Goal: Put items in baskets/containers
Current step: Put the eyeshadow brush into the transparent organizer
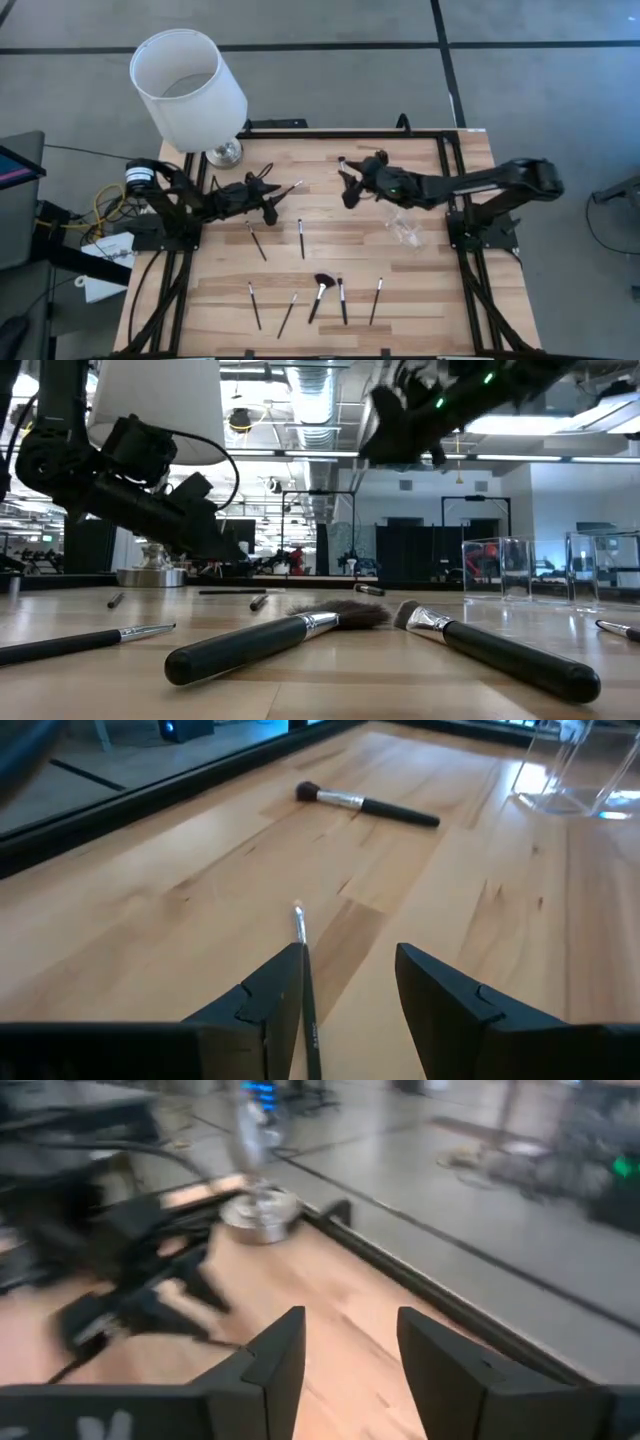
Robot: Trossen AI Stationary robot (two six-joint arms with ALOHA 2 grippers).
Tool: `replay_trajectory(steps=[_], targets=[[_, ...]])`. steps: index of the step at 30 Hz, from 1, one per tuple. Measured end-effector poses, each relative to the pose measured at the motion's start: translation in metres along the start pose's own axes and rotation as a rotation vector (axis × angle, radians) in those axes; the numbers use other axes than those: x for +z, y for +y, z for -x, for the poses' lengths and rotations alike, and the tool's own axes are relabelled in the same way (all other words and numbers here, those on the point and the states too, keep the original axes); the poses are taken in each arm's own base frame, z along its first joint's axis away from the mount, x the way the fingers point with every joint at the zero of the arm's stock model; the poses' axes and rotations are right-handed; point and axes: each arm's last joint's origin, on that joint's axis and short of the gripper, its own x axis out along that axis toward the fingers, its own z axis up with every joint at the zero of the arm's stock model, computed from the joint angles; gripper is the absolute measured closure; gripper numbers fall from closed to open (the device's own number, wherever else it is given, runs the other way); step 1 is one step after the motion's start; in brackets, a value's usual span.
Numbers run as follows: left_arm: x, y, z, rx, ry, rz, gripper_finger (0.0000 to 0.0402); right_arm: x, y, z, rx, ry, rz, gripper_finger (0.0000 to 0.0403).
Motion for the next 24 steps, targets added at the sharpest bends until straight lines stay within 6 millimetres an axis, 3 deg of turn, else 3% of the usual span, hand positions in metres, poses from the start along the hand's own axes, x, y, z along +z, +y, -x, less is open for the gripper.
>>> replay_trajectory(steps=[5, 15, 24], targets=[[-0.005, 0.001, -0.001, 0.026, 0.024, -0.008, 0.0244, -0.022, -0.007, -0.027, -0.057, 0.068, -0.041, 0.0244], [-0.018, 0.003, -0.021, 0.062, 0.101, -0.031, 0.0244, -0.039, -0.013, -0.072, -0.135, 0.126, -0.068, 0.0258], [-0.026, 0.016, -0.026, 0.055, 0.140, -0.010, 0.0244, -0.047, -0.006, -0.094, -0.146, 0.171, -0.045, 0.0264]])
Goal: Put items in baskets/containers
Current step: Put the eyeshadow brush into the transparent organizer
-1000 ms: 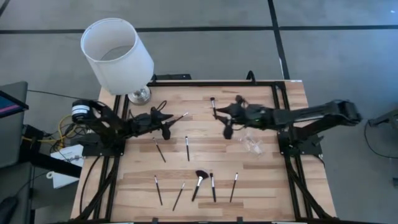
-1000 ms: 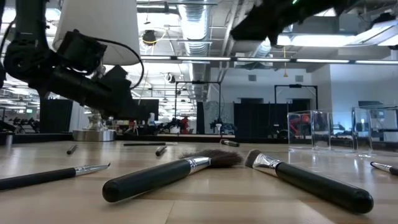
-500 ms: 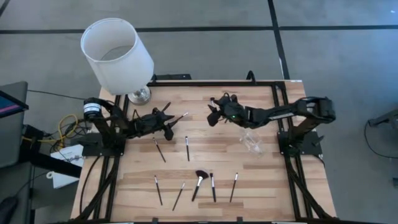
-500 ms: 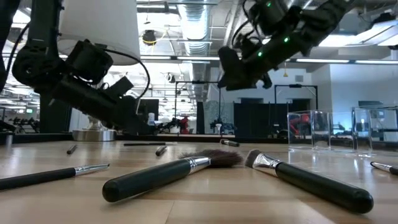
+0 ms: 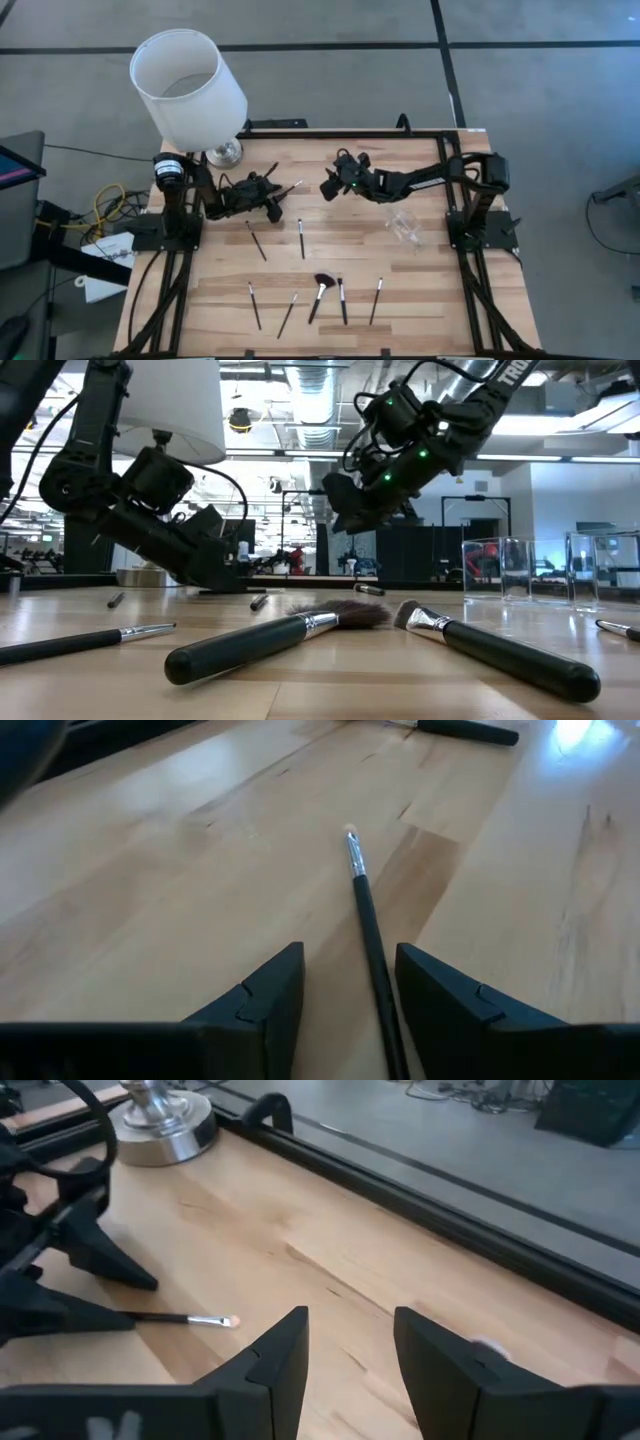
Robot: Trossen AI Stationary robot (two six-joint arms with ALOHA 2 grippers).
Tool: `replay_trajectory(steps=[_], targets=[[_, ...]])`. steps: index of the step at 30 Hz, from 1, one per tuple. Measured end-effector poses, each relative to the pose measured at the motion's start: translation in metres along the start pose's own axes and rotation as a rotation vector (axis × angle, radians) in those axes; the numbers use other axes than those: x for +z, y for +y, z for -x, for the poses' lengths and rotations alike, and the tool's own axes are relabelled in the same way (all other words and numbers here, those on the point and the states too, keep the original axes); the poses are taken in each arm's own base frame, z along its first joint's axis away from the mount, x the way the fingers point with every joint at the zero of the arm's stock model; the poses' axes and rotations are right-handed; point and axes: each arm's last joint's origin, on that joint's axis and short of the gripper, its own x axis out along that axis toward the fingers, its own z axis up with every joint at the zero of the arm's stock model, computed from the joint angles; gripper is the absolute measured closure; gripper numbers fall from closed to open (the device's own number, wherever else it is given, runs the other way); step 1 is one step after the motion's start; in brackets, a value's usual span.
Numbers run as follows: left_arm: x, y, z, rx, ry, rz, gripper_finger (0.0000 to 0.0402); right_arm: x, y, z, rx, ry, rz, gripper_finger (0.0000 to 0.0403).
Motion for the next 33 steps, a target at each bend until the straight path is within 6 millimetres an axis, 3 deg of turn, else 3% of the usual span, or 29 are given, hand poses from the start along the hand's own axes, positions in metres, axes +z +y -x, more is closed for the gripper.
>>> replay_trajectory(steps=[6, 14, 22, 26, 33], targets=[[-0.007, 0.001, -0.004, -0.014, 0.022, -0.003, 0.0269, 0.008, 0.004, -0.001, 0.044, -0.011, 0.004, 0.0265], [-0.009, 0.000, -0.005, -0.032, 0.029, 0.010, 0.0387, 0.006, 0.012, 0.000, 0.400, 0.053, 0.166, 0.0265], [-0.001, -0.003, 0.000, -0.073, 0.015, 0.009, 0.0390, -0.019, 0.030, -0.019, 0.463, 0.004, 0.241, 0.0210], [0.008, -0.012, 0.008, -0.197, -0.010, 0.005, 0.0390, -0.032, 0.046, -0.029, 0.489, -0.021, 0.405, 0.0181], [0.026, -0.023, 0.018, -0.258, -0.108, 0.001, 0.0389, -0.034, 0.078, -0.050, 0.467, 0.005, 0.588, 0.0178]])
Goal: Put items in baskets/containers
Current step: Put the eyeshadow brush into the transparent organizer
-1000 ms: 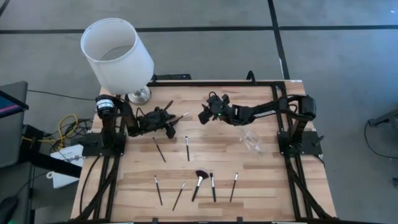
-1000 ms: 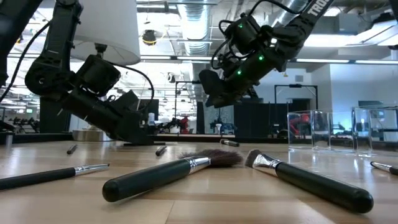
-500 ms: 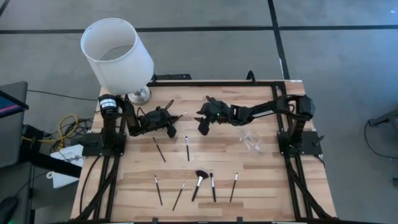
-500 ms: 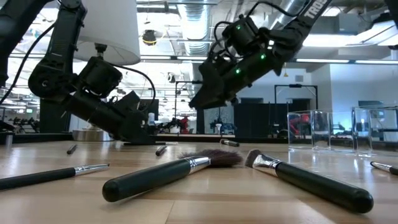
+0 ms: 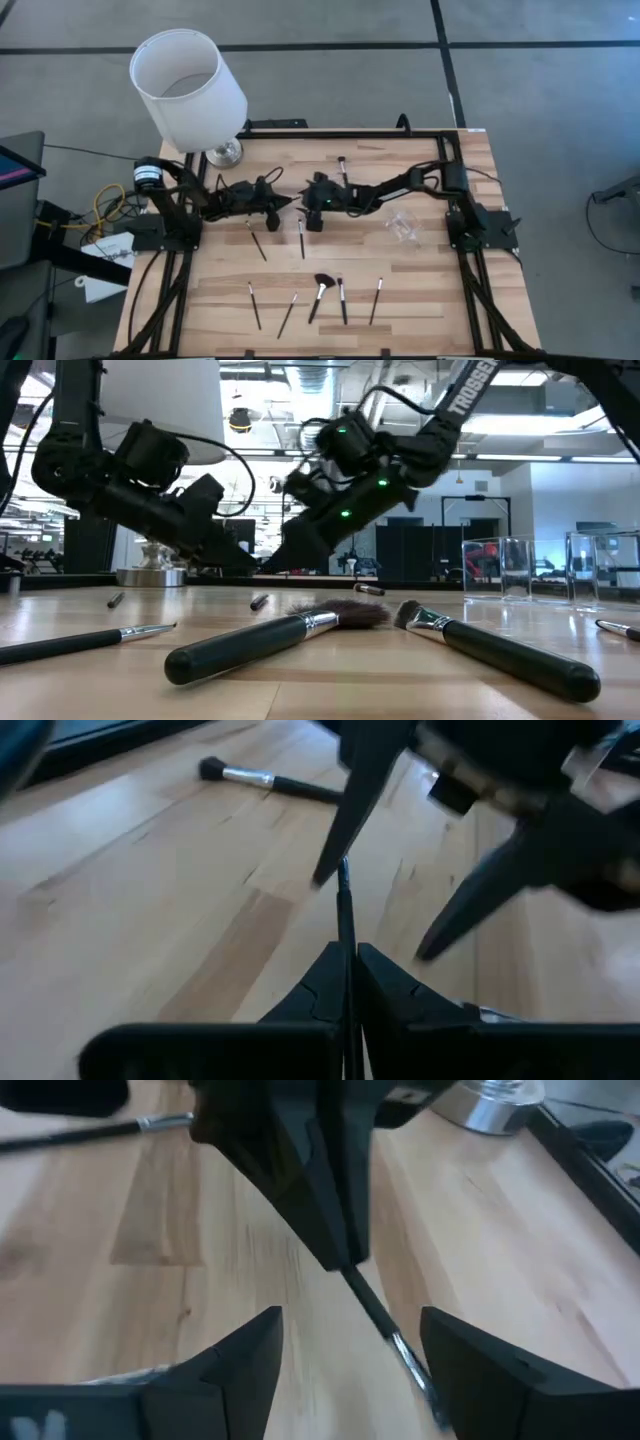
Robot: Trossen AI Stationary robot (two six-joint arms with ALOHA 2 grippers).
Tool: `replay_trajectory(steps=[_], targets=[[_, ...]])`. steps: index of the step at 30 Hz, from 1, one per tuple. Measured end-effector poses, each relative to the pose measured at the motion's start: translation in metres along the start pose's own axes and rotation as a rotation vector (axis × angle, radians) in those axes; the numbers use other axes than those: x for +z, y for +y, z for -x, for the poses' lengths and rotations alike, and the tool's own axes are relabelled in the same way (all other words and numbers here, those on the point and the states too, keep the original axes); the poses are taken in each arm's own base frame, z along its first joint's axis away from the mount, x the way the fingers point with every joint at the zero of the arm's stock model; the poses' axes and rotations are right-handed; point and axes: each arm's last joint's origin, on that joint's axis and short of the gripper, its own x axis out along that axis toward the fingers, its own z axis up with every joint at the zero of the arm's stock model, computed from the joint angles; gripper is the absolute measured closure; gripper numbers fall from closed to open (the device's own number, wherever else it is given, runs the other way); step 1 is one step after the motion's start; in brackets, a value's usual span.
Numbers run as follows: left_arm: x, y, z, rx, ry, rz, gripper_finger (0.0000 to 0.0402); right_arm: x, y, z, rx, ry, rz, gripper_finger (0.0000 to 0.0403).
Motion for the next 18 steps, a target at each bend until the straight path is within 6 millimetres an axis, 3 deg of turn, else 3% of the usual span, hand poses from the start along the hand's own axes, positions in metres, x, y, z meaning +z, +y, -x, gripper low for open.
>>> replay_trajectory(steps=[7, 18], targets=[[-0.002, -0.002, 0.001, 0.004, 0.029, -0.007, 0.0389, 0.009, -0.001, -0.020, -0.004, 0.121, 0.017, 0.0198], [-0.007, -0.001, 0.003, 0.015, 0.059, -0.009, 0.0389, 0.021, 0.000, -0.010, -0.035, 0.159, 0.034, 0.0261]])
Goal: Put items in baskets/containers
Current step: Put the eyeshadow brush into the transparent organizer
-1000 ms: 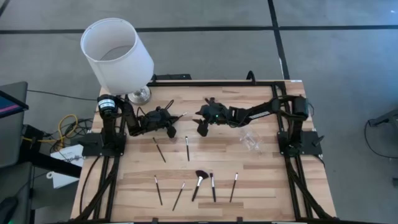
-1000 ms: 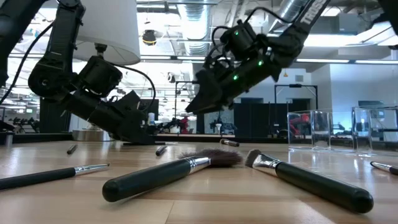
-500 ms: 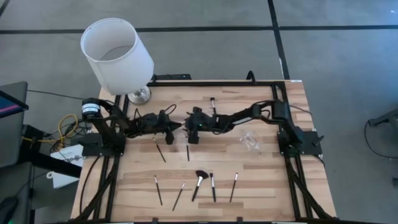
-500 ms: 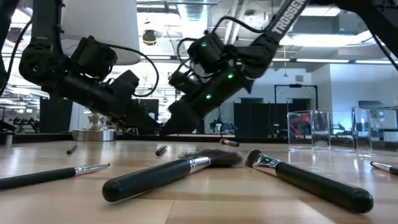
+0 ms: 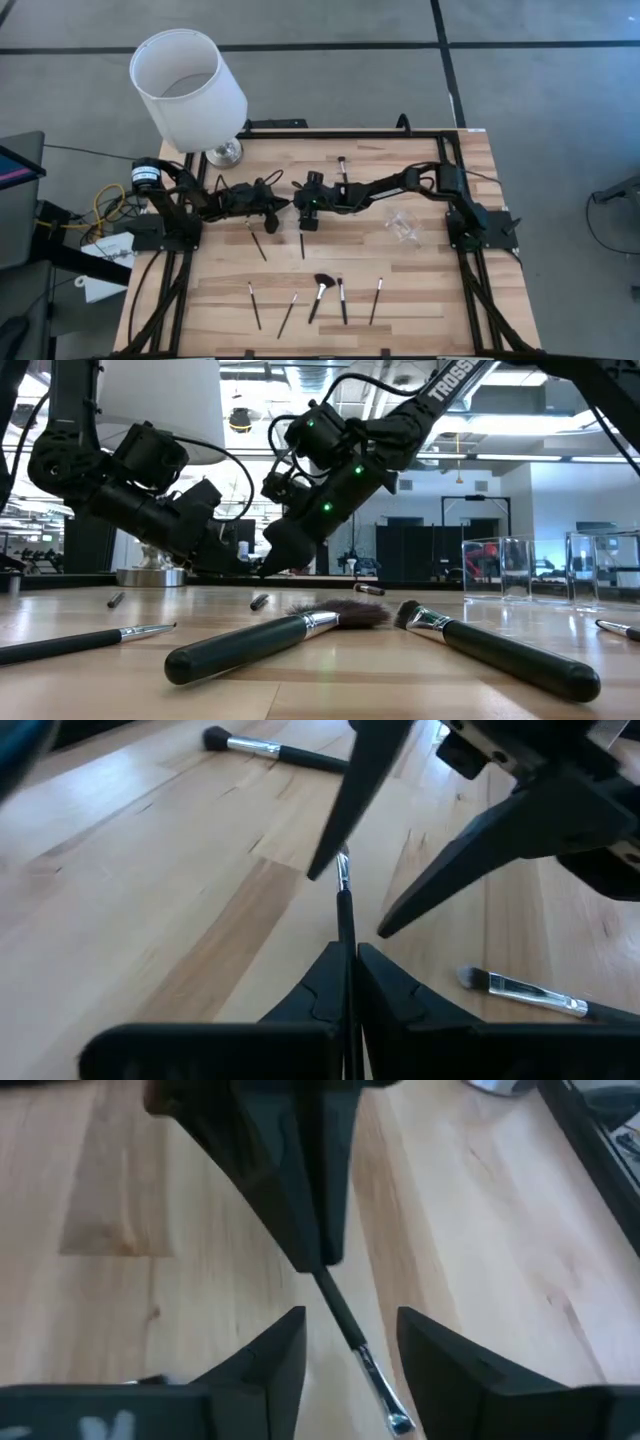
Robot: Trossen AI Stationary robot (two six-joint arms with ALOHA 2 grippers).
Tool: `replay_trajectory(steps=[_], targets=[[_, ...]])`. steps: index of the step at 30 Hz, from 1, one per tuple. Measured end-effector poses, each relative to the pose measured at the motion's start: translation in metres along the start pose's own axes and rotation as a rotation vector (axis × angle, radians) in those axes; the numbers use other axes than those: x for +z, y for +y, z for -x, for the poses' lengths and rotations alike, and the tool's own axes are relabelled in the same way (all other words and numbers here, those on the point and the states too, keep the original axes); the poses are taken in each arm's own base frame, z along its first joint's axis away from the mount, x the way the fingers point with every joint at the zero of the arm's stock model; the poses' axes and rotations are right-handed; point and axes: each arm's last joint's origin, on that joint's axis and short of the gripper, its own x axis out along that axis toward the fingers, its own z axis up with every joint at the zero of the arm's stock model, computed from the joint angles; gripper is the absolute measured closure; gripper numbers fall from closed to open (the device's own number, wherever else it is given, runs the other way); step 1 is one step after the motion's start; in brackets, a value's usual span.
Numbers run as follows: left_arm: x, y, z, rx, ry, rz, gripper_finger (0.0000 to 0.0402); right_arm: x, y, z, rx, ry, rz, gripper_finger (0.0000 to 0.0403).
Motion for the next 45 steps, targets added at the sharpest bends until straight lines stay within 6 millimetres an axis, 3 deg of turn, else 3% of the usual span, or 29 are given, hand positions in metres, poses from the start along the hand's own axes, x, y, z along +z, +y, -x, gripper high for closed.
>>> replay_trajectory(steps=[18, 28, 32, 40, 45], targets=[[0.003, -0.001, 0.000, -0.011, -0.026, 0.001, 0.0389, -0.003, -0.004, -0.001, 0.005, 0.023, -0.002, 0.0306], [0.003, -0.002, 0.000, -0.046, -0.025, -0.003, 0.0383, -0.006, -0.002, -0.001, 0.030, 0.044, 0.047, 0.0377], [0.003, -0.002, 0.000, -0.063, -0.025, -0.002, 0.0367, -0.005, 0.004, 0.001, 0.044, 0.048, 0.107, 0.0395], [0.004, -0.004, 0.000, -0.137, -0.019, 0.010, 0.0319, -0.008, 0.008, 0.002, 0.043, 0.081, 0.123, 0.0385], [0.017, -0.006, 0.006, -0.162, -0.084, 0.024, 0.0287, -0.004, 0.013, 0.009, -0.019, 0.150, 0.153, 0.0395]])
